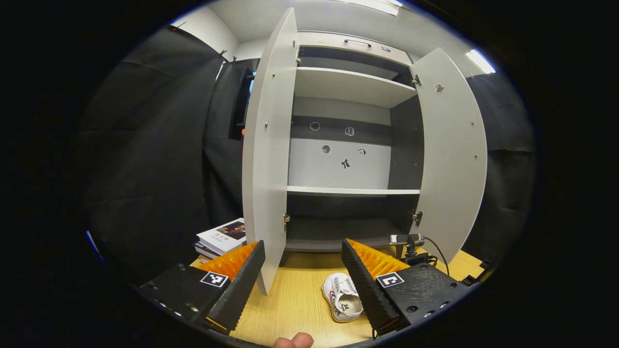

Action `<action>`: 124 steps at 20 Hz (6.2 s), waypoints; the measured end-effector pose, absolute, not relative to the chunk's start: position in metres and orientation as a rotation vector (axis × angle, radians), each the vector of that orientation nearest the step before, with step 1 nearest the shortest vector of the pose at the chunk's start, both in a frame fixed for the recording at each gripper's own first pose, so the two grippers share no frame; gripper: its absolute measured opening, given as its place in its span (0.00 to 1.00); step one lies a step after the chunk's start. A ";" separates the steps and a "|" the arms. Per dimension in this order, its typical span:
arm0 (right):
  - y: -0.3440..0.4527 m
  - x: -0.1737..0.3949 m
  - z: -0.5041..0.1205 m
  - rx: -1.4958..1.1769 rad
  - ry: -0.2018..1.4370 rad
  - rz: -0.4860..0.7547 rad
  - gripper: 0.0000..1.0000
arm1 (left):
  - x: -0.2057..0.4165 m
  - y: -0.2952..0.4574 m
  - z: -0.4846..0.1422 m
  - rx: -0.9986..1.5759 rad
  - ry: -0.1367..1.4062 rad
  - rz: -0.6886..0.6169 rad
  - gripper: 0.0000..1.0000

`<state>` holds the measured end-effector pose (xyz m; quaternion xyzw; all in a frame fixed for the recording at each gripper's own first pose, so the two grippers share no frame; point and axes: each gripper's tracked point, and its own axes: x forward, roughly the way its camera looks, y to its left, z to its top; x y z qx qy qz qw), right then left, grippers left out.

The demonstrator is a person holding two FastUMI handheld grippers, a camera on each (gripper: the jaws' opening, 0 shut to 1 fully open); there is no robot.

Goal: Grab one shoe with the right hand and put it into the shoe cabinet, grab the other shoe with the left hand and put it into the shoe cabinet; then close the right door with the right hand and the left door with the left hand.

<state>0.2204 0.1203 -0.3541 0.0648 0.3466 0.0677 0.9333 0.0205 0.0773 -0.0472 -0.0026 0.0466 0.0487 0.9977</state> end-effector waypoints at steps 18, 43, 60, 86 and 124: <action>0.106 0.207 -0.056 -0.048 0.268 0.221 0.04 | 0.016 0.030 -0.018 0.003 -0.023 0.025 0.95; 0.091 0.523 -0.014 -0.161 0.608 0.116 0.04 | 0.035 0.042 -0.046 0.017 0.060 0.083 0.95; 0.071 0.455 0.053 -0.149 0.427 0.084 0.48 | 0.036 0.032 -0.030 0.040 0.002 0.049 0.95; -0.034 0.015 0.069 0.026 -0.078 0.069 1.00 | 0.013 0.017 -0.105 0.098 0.094 0.047 0.97; -0.077 0.056 -0.001 0.074 0.089 0.013 1.00 | 0.163 0.027 -0.354 0.165 0.635 0.030 0.45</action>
